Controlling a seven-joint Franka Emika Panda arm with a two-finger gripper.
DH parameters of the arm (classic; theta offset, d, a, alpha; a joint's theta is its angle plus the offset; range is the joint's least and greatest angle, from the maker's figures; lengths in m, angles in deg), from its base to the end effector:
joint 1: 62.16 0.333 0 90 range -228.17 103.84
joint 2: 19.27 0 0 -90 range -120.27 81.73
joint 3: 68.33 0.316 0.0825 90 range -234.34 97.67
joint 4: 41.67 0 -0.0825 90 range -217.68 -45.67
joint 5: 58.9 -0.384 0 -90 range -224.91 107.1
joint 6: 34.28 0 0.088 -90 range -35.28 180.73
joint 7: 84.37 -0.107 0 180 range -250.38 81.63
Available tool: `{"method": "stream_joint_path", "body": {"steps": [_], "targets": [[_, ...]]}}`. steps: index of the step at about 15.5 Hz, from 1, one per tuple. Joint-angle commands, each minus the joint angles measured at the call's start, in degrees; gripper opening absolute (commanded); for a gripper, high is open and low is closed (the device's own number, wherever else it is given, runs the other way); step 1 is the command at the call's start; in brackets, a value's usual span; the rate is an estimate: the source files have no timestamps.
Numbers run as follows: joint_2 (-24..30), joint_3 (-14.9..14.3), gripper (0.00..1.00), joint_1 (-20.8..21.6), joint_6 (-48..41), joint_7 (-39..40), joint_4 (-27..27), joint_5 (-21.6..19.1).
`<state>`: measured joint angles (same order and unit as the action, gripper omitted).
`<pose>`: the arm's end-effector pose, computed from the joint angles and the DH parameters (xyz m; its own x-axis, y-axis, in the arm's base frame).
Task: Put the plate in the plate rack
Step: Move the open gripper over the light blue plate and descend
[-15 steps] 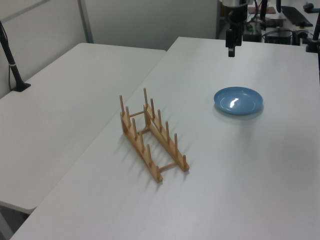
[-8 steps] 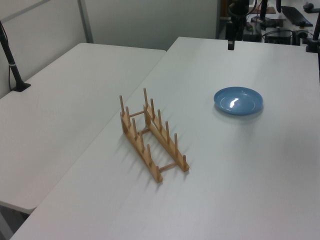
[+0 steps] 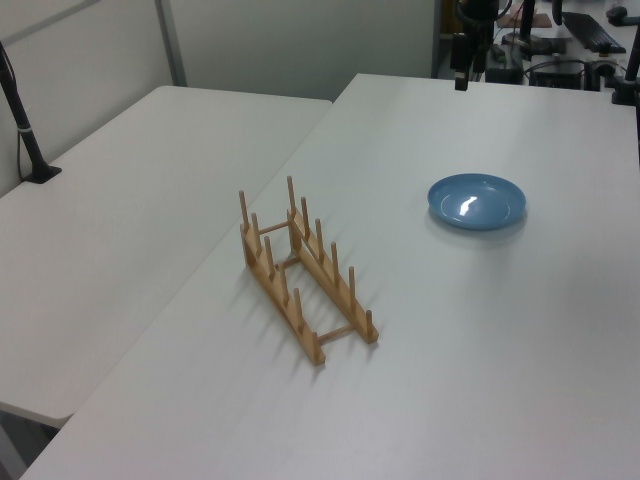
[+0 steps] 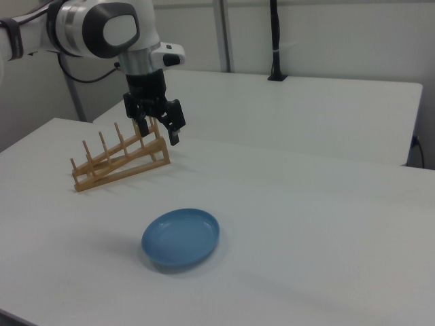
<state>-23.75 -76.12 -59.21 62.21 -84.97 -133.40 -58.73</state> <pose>0.5841 -0.0469 0.5759 0.9956 -0.0940 0.0057 -0.0941 -0.9955 0.0135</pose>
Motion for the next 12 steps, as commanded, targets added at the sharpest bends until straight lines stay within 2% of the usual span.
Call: {"method": "stream_joint_path", "body": {"steps": [1,6,8,10,12], "targets": [[-0.18,-0.31,1.00,0.12,0.28,0.16,1.46,-0.44],[-0.35,-0.31,1.00,-0.59,2.83,2.00,1.55,0.00],[-0.44,-0.22,1.00,-0.93,2.66,6.37,1.20,0.01],[-1.92,-0.57,1.00,-4.87,1.35,10.43,1.20,-1.92],[-4.30,-1.01,1.00,-6.12,0.81,12.11,1.29,-3.51]]}}
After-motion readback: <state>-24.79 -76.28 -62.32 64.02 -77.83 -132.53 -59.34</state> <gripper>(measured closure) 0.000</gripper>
